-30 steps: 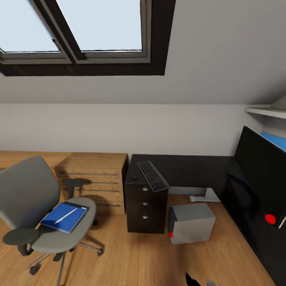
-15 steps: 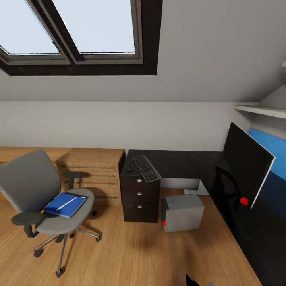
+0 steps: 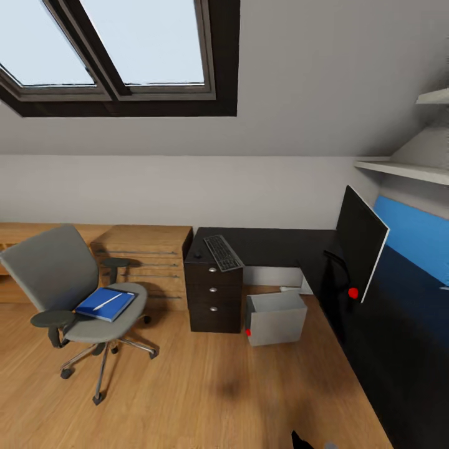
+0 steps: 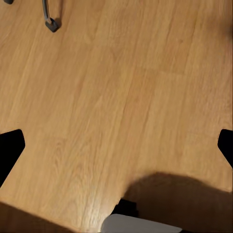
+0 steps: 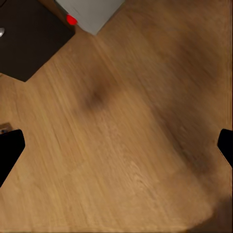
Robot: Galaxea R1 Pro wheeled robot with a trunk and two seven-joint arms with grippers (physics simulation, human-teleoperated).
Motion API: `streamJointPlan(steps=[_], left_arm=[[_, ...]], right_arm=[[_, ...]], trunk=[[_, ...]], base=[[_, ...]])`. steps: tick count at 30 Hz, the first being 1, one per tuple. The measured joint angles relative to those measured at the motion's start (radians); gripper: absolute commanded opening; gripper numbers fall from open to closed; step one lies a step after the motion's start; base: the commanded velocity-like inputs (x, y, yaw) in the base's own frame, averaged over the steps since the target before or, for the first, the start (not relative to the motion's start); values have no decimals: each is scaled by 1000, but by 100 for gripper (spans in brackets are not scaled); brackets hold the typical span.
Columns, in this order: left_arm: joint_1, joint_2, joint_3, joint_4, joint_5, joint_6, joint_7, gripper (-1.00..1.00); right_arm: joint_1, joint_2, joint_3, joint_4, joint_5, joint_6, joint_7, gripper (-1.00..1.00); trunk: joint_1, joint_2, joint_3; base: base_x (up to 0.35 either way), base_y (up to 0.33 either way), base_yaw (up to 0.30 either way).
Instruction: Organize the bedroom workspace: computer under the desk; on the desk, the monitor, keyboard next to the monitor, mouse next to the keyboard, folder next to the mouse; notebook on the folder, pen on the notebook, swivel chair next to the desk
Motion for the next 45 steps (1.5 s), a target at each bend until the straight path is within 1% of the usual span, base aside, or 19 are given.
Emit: streamJointPlan(steps=[8,45], left_arm=[[0,0,1,0,0,-1,0,100],[0,0,3,1,2,-5,0,100]], right_arm=[[0,-3,0,0,0,2,0,100],[0,-1,3,1,-1,3,-2,100]], trunk=[[0,0,0],[0,0,0]], base=[[-331,-90,0],[-333,-76,0]])
